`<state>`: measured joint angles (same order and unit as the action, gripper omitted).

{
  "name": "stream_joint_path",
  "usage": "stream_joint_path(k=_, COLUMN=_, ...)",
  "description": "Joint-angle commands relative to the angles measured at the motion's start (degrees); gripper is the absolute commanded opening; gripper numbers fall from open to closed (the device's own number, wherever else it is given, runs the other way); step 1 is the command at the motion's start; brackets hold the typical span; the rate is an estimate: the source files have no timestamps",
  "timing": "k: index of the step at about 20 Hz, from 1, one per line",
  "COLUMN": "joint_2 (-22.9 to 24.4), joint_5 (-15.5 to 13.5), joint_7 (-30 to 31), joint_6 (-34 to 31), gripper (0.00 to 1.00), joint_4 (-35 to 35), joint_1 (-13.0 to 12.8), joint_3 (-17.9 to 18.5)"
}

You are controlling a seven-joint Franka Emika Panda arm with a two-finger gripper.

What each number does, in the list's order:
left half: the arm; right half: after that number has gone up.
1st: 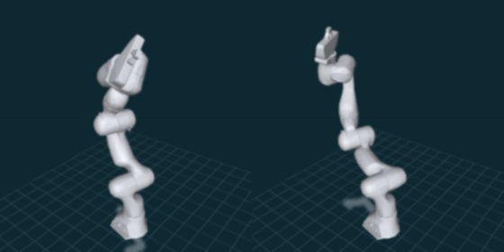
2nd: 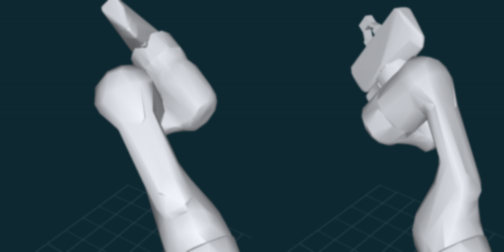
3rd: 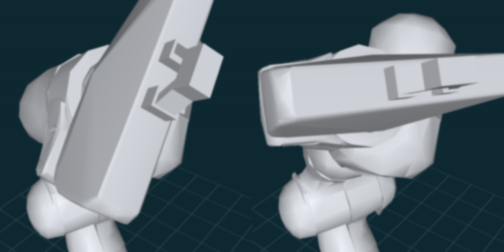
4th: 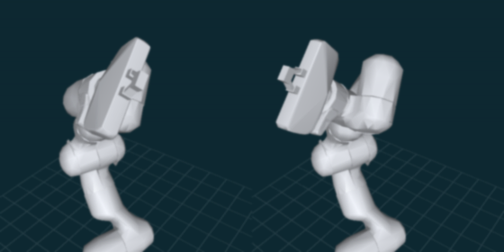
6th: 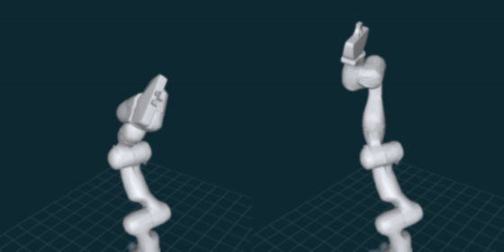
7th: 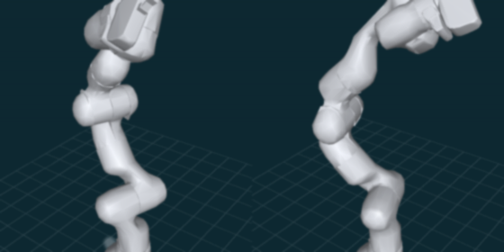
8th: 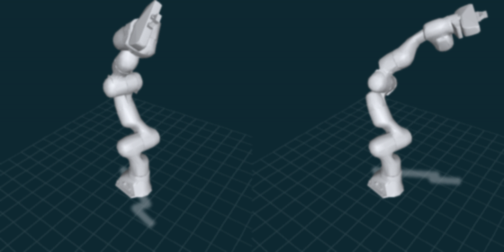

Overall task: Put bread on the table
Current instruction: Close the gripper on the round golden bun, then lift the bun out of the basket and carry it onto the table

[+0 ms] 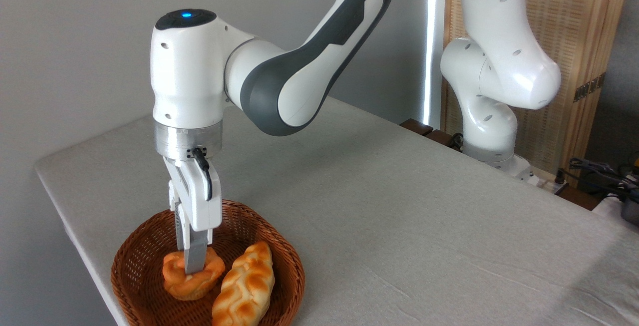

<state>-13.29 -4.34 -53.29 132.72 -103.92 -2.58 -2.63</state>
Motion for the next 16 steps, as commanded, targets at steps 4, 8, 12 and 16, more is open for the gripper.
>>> stream_joint_path(k=4, joint_2=5.64, joint_5=-8.93, joint_7=0.11, joint_6=-7.19, gripper=0.37, joint_4=0.12, joint_1=0.47, joint_3=2.45)
stream_joint_path(k=8, joint_2=9.94, joint_5=-9.37, joint_7=-0.33, joint_6=-16.59, gripper=0.38, joint_4=0.12, joint_1=0.56, joint_3=4.56)
stream_joint_path(k=12, joint_2=15.65, joint_5=-8.06, joint_7=-0.24, joint_6=-29.23, gripper=0.43, joint_4=-0.23, joint_1=0.56, joint_3=6.23)
stream_joint_path(k=16, joint_2=19.53, joint_5=-1.74, joint_7=-0.59, joint_6=-35.51, gripper=0.45, joint_4=-4.52, joint_1=0.04, joint_3=5.36)
